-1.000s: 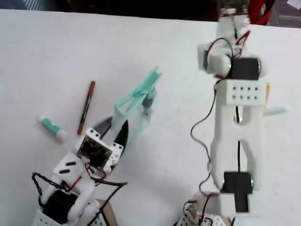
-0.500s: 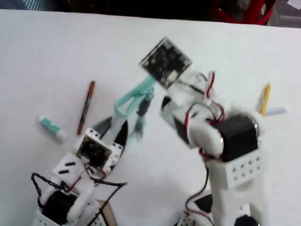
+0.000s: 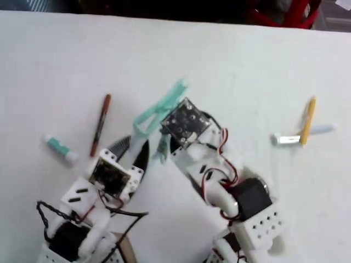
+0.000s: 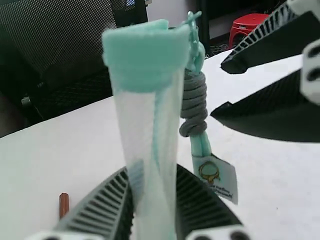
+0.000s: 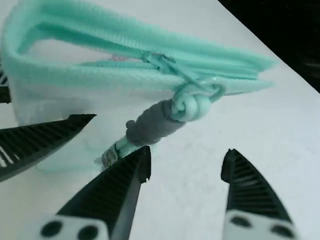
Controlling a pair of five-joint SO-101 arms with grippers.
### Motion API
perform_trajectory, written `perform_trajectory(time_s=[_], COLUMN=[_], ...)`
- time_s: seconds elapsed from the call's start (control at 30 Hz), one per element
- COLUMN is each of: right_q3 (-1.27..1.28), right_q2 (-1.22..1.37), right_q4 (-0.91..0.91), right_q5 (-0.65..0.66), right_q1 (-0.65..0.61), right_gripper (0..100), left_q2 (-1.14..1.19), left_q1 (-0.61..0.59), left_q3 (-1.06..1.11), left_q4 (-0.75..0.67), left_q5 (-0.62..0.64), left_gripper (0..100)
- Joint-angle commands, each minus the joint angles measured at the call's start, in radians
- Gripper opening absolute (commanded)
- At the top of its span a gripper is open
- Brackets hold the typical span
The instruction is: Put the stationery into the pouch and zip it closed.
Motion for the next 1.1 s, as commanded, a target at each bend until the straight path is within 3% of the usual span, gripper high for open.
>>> perform_trajectory(time_s=[0.0, 0.23, 0.47, 0.9, 1.07], right_q3=[0.005, 0.023, 0.124, 0.117, 0.064], right_q2=[-0.039, -0.039, -0.039, 0.099, 0.113], right_q4=[-0.03, -0.154, -0.298, -0.383, -0.38], right_q5=[-0.02, -0.035, -0.11, -0.103, -0.103], right_q1=[-0.058, -0.065, 0.044, -0.012, -0.012], right_gripper=[22.9, 22.9, 23.0, 22.1, 0.3], left_q2=[0.008, 0.008, 0.008, 0.008, 0.008], left_q1=[-0.015, -0.015, -0.015, -0.013, -0.015], left_q3=[0.038, 0.038, 0.038, 0.038, 0.038], left_q4=[0.018, 0.018, 0.018, 0.018, 0.018], left_q5=[-0.009, -0.009, -0.011, -0.011, -0.012], left_gripper=[2, 2, 2, 2, 2])
